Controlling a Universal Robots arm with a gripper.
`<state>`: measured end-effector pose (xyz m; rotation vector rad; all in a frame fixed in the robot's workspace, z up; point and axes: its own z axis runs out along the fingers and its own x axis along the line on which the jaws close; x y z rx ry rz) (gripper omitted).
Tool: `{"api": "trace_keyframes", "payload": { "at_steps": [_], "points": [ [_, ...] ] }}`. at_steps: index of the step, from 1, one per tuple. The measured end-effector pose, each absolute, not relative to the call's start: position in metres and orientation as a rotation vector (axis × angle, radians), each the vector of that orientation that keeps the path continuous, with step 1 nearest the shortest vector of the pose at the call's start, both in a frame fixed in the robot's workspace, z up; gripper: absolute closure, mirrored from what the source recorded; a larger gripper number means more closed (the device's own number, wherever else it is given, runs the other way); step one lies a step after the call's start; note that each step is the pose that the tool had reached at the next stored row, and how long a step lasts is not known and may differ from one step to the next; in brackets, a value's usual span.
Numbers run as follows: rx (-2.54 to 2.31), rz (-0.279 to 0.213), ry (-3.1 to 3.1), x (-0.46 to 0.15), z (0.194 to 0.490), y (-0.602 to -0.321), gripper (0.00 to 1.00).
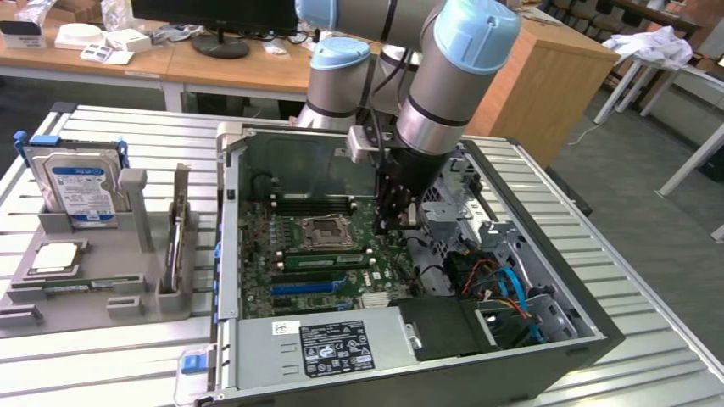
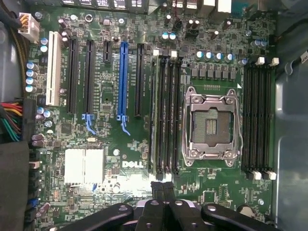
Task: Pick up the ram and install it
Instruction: 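Press down the ram until it locks into place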
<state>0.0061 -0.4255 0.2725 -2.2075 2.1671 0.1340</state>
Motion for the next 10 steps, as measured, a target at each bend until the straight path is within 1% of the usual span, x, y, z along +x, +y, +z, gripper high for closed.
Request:
{"api": "trace_keyframes", "payload": {
  "at_steps": [10],
  "points": [
    [-2.207,0.134,2.167,0.0061,0.2639,-0.4254,0.89]
  ]
}}
